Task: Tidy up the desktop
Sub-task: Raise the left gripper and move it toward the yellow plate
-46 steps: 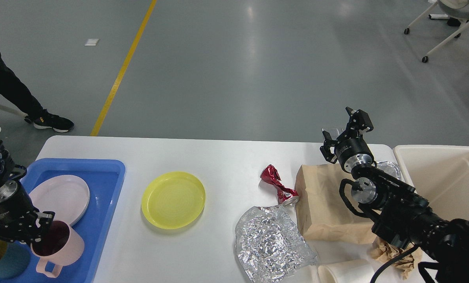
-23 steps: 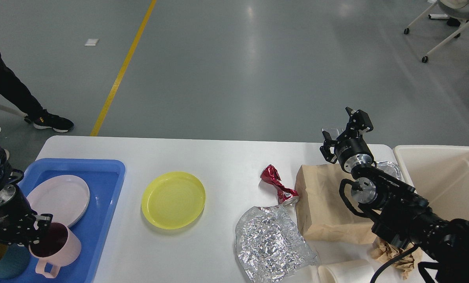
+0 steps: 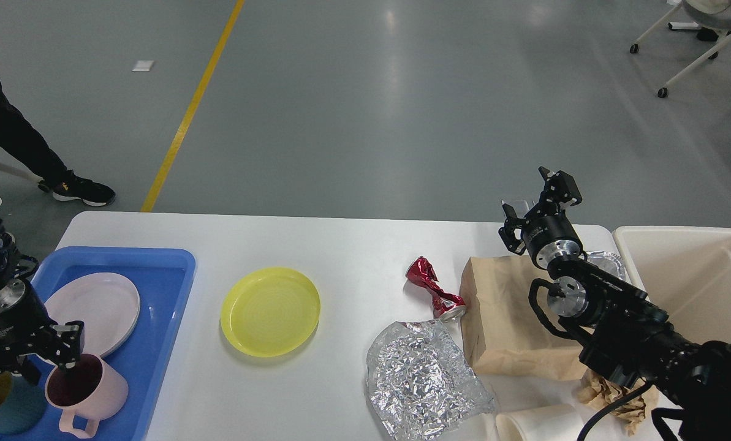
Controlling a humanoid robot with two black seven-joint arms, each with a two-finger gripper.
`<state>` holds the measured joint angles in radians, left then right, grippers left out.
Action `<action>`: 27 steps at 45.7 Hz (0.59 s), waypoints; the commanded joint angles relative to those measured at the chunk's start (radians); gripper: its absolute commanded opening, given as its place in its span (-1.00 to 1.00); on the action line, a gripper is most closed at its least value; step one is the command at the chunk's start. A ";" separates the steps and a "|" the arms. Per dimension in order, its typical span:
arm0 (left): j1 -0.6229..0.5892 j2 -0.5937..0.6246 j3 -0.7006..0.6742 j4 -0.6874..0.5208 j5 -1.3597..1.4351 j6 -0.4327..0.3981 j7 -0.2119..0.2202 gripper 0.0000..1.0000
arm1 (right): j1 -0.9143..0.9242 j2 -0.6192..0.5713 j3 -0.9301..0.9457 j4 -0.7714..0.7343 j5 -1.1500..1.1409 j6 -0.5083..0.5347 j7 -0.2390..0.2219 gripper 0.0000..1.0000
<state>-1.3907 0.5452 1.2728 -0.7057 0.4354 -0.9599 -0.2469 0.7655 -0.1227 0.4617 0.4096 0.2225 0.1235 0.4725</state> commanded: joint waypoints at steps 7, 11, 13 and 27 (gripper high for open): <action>-0.157 -0.014 0.097 0.000 -0.030 0.000 -0.003 0.79 | 0.000 0.000 0.000 0.000 0.000 -0.001 0.001 1.00; -0.226 -0.047 0.143 0.000 -0.086 0.000 -0.006 0.80 | 0.000 0.000 0.000 0.000 0.000 -0.001 0.001 1.00; -0.266 -0.062 0.169 0.003 -0.110 0.000 -0.005 0.81 | 0.000 0.000 0.000 0.000 0.000 0.001 0.000 1.00; -0.542 -0.195 0.284 -0.009 -0.147 0.000 -0.006 0.87 | 0.000 0.000 0.000 0.000 0.000 -0.001 0.001 1.00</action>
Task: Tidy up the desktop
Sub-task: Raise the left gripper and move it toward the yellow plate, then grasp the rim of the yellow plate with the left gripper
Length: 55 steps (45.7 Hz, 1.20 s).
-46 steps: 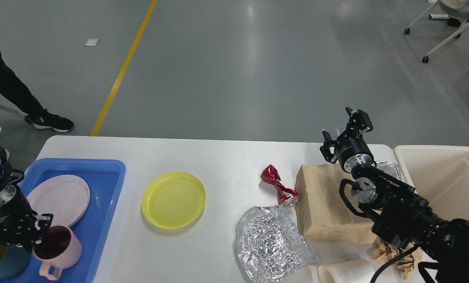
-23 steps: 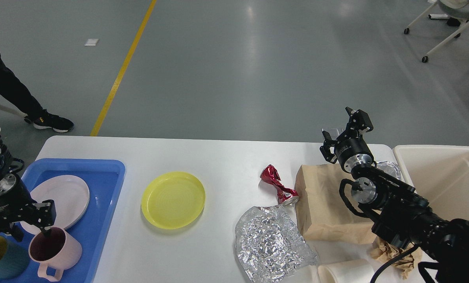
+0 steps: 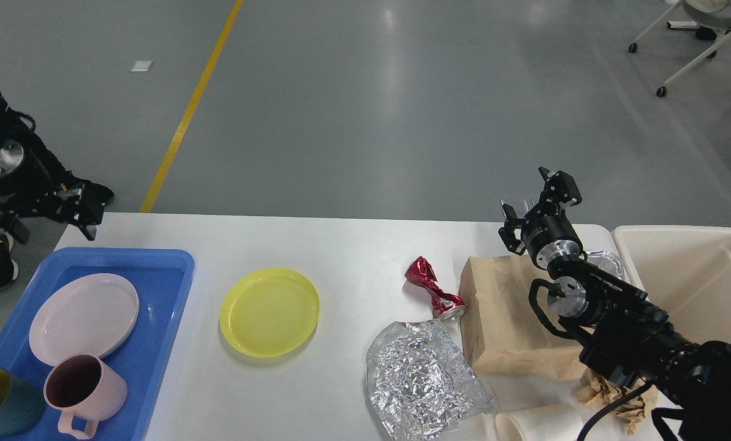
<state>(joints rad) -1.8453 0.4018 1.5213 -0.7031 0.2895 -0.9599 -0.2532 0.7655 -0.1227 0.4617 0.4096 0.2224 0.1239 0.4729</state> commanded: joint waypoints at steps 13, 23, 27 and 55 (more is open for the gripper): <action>0.053 -0.193 -0.038 0.008 -0.015 0.000 0.009 0.89 | 0.000 0.000 0.000 0.000 0.000 0.000 0.000 1.00; 0.267 -0.250 -0.159 0.111 -0.015 0.000 0.018 0.89 | 0.000 0.000 0.000 0.000 0.000 0.000 0.000 1.00; 0.340 -0.264 -0.197 0.184 -0.015 0.000 0.020 0.89 | 0.000 0.000 0.000 0.000 0.000 -0.001 0.000 1.00; 0.600 -0.319 -0.394 0.320 -0.015 0.267 0.297 0.89 | 0.000 0.000 0.000 0.000 0.000 0.000 0.001 1.00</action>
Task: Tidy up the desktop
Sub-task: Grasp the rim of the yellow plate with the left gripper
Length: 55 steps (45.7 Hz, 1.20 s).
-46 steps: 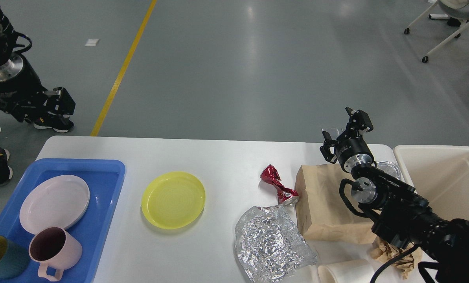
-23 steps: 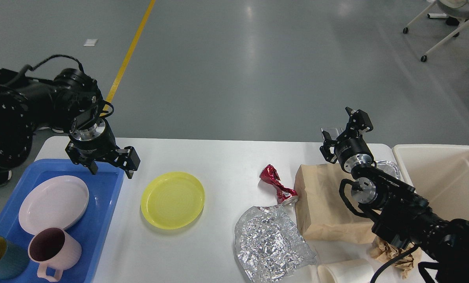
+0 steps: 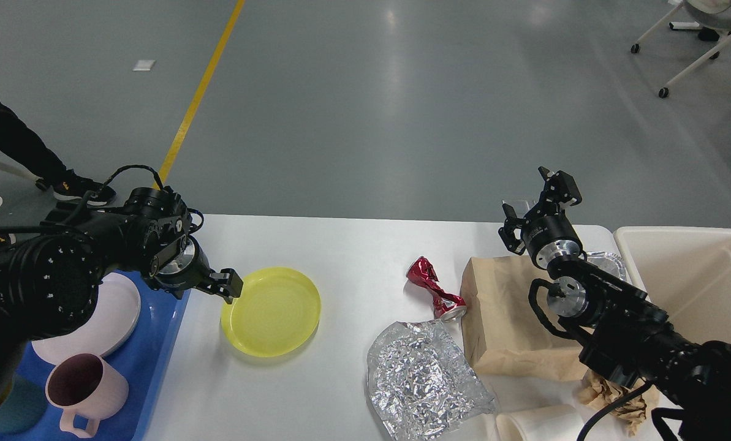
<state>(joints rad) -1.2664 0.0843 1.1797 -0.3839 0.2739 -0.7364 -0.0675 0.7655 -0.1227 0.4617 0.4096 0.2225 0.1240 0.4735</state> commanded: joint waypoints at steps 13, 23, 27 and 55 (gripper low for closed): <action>0.071 -0.015 -0.112 0.002 -0.001 0.107 0.153 0.89 | 0.000 0.000 0.000 0.000 0.000 0.000 0.000 1.00; 0.101 -0.017 -0.175 0.011 -0.001 0.121 0.155 0.88 | 0.000 0.000 0.000 0.000 0.000 -0.001 -0.001 1.00; 0.117 -0.018 -0.193 0.011 0.001 0.123 0.155 0.81 | 0.000 0.000 0.000 0.000 0.000 -0.001 -0.001 1.00; 0.154 -0.051 -0.193 0.007 0.001 0.098 0.161 -0.26 | 0.000 0.000 0.000 0.000 0.000 0.000 0.000 1.00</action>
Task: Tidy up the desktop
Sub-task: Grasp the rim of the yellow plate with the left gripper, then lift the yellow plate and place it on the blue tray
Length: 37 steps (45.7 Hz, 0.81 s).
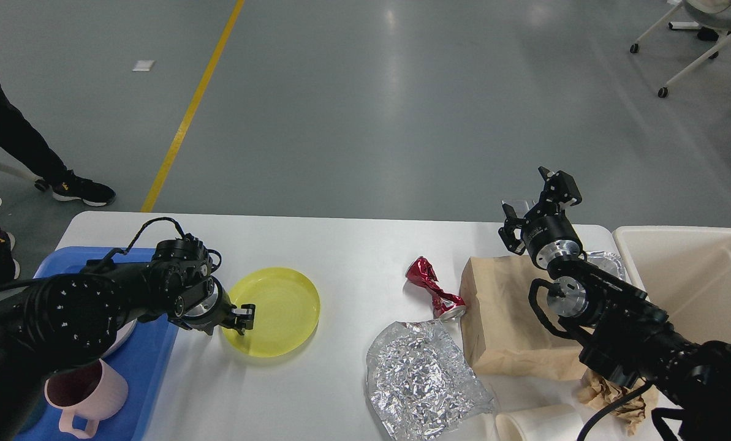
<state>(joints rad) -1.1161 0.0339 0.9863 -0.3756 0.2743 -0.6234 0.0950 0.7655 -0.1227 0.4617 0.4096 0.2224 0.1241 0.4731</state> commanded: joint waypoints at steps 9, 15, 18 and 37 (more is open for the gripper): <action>-0.004 0.009 0.002 0.001 0.000 -0.147 -0.003 -0.99 | 0.000 0.000 0.000 0.000 0.000 0.000 -0.001 1.00; -0.007 0.012 0.000 0.001 0.000 -0.157 -0.003 -1.00 | 0.000 0.000 0.000 0.000 0.000 -0.001 -0.001 1.00; -0.008 0.014 0.000 0.001 0.000 -0.157 -0.003 -1.00 | 0.000 0.000 0.000 0.000 0.000 0.000 0.001 1.00; -0.139 0.052 0.000 0.000 -0.001 -0.314 -0.003 -1.00 | 0.000 0.000 0.000 0.000 0.000 0.000 -0.001 1.00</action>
<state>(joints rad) -1.2051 0.0665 0.9867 -0.3759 0.2733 -0.8772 0.0919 0.7655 -0.1227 0.4617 0.4096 0.2224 0.1236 0.4727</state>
